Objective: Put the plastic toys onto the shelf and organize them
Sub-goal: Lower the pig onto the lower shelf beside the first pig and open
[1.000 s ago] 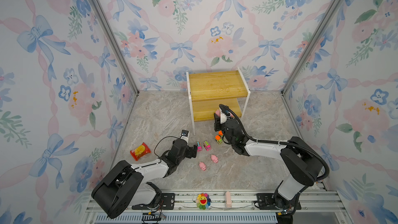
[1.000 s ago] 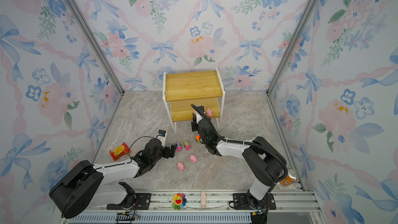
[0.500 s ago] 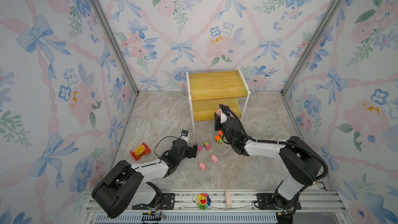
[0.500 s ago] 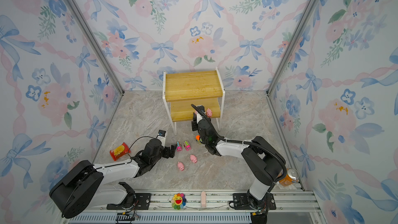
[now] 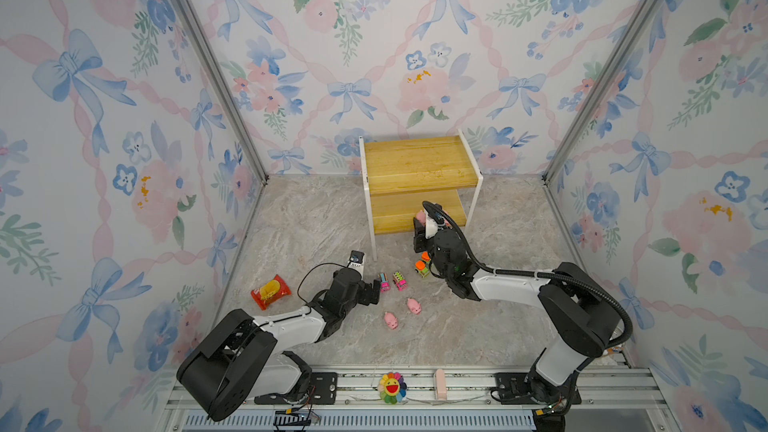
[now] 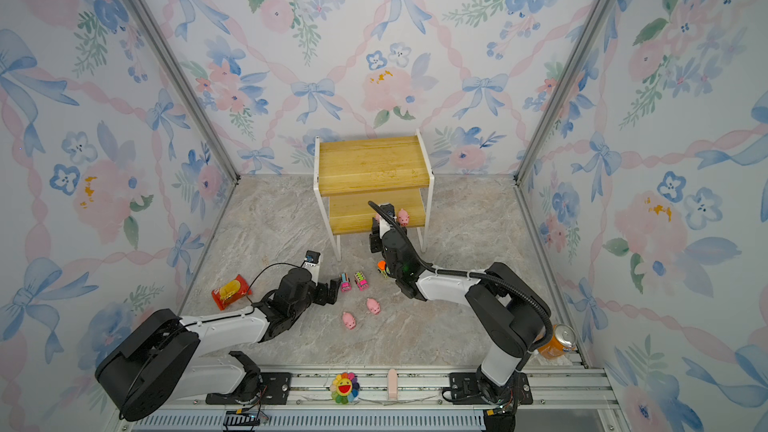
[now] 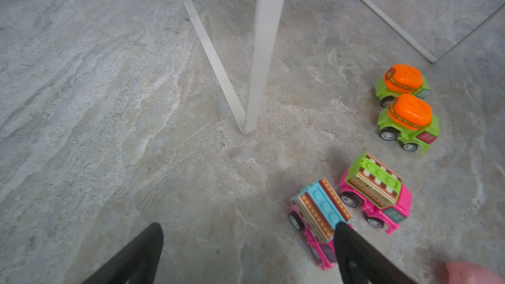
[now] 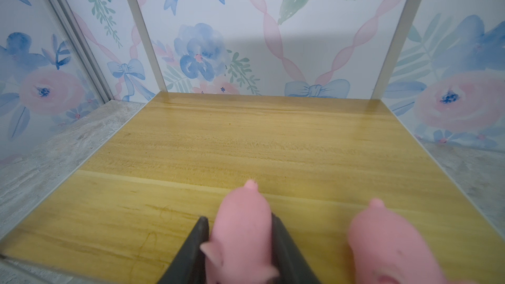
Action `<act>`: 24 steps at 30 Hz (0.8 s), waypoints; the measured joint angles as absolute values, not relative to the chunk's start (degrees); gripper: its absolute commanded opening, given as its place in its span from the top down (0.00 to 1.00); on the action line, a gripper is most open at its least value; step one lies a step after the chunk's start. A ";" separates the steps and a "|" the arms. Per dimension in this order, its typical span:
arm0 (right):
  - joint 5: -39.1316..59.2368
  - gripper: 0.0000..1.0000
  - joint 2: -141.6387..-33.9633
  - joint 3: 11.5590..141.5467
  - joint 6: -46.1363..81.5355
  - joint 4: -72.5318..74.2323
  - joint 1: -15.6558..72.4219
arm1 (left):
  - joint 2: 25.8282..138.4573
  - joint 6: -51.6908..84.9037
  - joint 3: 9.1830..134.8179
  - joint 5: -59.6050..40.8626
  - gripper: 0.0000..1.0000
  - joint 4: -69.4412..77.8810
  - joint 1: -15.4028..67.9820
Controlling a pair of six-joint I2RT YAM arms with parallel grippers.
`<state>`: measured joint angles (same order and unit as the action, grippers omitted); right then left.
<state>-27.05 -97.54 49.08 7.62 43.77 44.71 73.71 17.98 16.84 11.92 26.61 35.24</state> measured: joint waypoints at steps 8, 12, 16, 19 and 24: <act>-27.05 0.55 -97.51 49.08 7.25 43.77 44.71 | 73.71 17.98 16.84 11.92 0.02 26.63 35.24; -27.07 0.54 -97.51 49.08 7.22 43.77 44.71 | 73.71 17.98 16.84 11.92 0.02 26.63 35.24; -27.07 0.51 -97.51 49.08 7.20 43.77 44.71 | 73.71 17.98 16.84 11.92 0.02 26.61 35.24; -27.11 0.50 -97.51 49.06 7.14 43.77 44.71 | 73.71 17.98 16.84 11.92 0.02 26.61 35.24; -27.51 0.48 -97.23 48.77 6.96 43.70 44.73 | 73.71 17.98 16.84 11.92 0.02 26.61 35.24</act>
